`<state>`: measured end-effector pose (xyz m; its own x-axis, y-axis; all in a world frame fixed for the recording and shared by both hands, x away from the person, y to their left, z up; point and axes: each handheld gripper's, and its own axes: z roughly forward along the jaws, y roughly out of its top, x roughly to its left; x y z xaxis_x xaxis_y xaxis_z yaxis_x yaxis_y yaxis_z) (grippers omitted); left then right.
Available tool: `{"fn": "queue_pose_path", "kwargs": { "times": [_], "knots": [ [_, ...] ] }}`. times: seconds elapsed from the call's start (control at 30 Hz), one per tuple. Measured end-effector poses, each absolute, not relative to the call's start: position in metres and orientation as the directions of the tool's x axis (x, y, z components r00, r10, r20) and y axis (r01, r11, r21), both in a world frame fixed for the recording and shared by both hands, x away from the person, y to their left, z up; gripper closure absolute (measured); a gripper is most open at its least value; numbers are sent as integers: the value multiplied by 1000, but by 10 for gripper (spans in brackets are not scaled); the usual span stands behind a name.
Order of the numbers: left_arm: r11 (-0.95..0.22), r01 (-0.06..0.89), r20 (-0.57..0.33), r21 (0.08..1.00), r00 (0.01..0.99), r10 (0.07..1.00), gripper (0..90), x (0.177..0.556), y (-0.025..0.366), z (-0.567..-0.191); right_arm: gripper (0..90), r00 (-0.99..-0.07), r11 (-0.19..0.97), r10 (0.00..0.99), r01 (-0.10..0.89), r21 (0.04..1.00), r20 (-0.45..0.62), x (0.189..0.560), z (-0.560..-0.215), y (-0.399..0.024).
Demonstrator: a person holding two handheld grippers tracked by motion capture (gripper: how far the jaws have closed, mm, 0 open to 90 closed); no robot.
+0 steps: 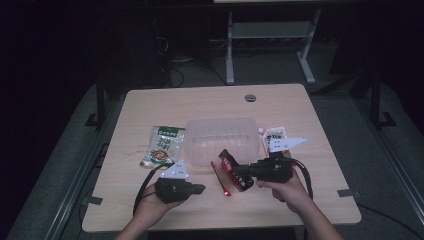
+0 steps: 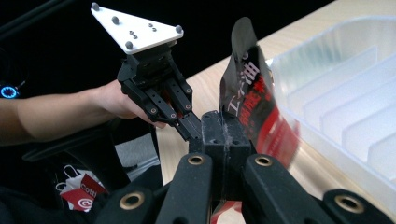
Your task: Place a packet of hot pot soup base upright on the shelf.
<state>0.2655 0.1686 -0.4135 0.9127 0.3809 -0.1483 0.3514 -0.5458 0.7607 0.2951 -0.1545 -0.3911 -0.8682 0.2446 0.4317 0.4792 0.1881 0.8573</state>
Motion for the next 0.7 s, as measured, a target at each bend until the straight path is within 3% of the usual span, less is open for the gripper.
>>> {"fn": "queue_pose_path", "kwargs": {
  "times": [0.4,0.5,0.7],
  "knots": [
    [-525,338,-127,781,910,396,894,274,175,-396,900,-870,132,251,464,876,423,300,-371,-154],
    [-536,347,-130,770,907,401,850,273,179,-403,900,-870,119,264,457,882,415,303,-367,-155],
    [-566,375,-133,734,897,422,676,274,187,-416,900,-863,81,298,447,891,407,313,-359,-161]
  ]
}}
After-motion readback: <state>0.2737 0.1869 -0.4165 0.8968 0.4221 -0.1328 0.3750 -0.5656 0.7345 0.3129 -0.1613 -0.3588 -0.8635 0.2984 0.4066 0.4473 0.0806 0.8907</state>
